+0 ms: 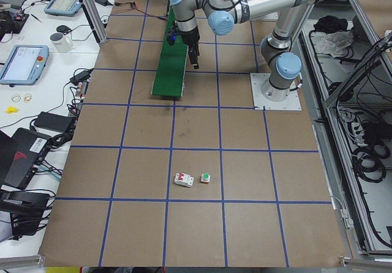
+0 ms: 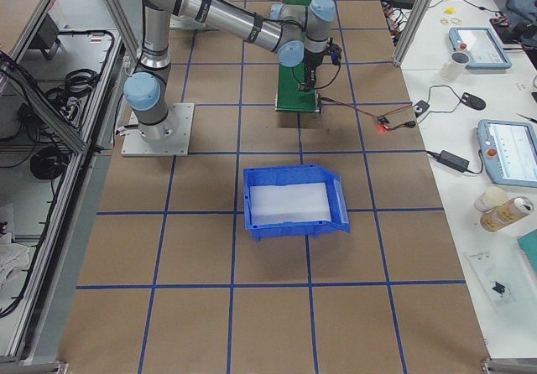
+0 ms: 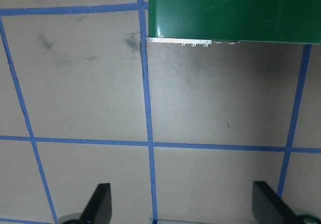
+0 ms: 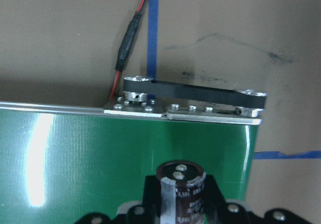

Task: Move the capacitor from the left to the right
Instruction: 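Lift the capacitor with the right gripper and drop it into the blue bin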

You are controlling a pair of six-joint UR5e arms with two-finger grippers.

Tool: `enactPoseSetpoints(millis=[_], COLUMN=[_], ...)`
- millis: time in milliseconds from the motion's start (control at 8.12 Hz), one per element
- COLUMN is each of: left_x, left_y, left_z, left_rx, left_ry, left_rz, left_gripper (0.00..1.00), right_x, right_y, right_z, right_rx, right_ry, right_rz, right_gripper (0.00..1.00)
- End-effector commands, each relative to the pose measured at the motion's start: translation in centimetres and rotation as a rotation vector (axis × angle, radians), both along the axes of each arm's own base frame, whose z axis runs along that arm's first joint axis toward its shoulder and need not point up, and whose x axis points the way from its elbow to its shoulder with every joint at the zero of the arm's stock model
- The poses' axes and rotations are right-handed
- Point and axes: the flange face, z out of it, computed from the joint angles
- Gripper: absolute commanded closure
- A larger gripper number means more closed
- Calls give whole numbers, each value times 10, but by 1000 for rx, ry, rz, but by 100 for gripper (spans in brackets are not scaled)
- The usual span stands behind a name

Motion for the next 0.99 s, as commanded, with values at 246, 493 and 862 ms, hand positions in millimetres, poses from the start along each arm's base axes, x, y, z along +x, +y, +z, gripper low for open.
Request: enactPoseSetpoints(millis=[246, 493, 862], left_x=[-2, -2, -4], left_y=[-1, -3, 1], left_z=[-2, 0, 3], left_rx=[6, 3, -4], left_ry=[-6, -7, -3], left_rz=[4, 5, -6], left_gripper=[0, 0, 0], right_x=[-217, -328, -443], right_y=[1, 24, 37], right_z=[94, 100, 23], right_rx=[-10, 2, 6], right_ry=[91, 107, 91], right_rz=[152, 277, 320], right_gripper=[97, 100, 100])
